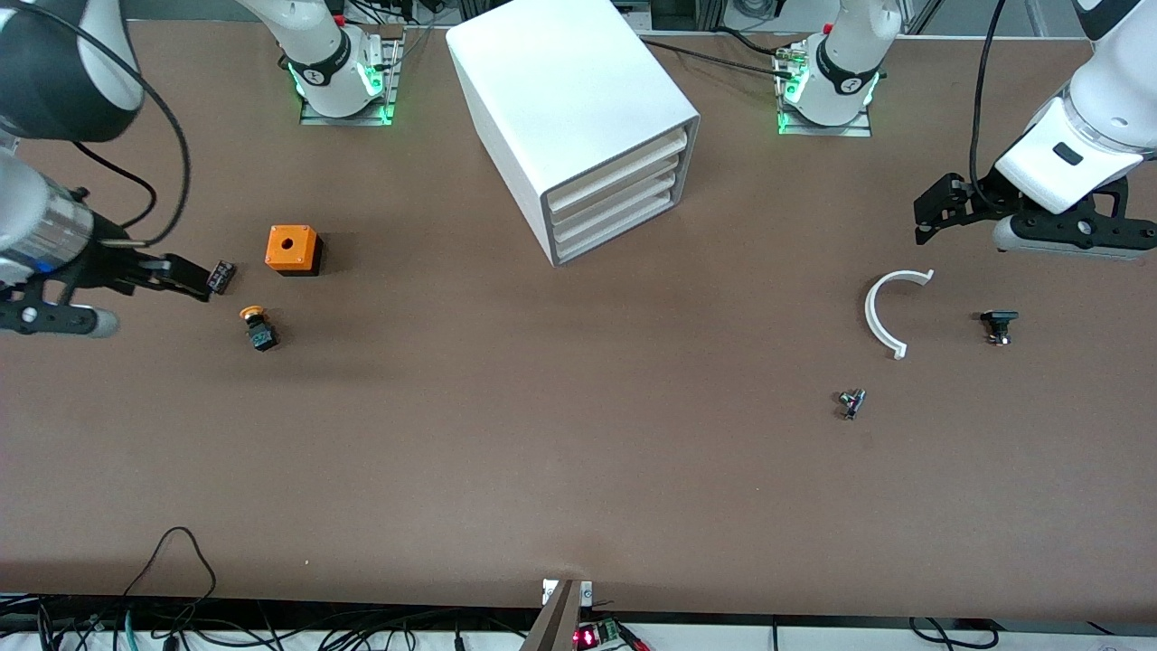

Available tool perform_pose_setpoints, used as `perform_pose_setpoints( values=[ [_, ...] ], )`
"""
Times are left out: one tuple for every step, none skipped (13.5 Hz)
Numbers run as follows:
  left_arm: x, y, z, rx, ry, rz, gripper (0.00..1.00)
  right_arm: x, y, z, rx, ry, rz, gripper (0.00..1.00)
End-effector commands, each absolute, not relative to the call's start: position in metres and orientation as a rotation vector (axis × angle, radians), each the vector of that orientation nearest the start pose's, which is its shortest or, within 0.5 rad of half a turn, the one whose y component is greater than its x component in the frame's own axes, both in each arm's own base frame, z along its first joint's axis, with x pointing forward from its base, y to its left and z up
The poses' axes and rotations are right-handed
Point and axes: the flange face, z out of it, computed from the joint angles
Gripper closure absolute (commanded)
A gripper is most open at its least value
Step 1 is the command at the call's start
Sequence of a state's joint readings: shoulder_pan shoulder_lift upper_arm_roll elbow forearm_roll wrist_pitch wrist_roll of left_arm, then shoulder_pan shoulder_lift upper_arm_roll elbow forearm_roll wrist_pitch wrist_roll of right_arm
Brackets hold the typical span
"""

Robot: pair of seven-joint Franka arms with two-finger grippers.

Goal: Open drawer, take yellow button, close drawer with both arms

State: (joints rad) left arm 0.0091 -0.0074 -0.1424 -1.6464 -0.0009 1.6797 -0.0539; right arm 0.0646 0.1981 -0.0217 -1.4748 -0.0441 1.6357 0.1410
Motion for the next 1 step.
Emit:
perform_pose_setpoints(
  values=[
    [0.5556,-0.0734,0.6085,-3.137,0.116,-0.056,0.0,0.5998,0.003,0.5756,-3.2,0.21,0.053,0.0]
  ],
)
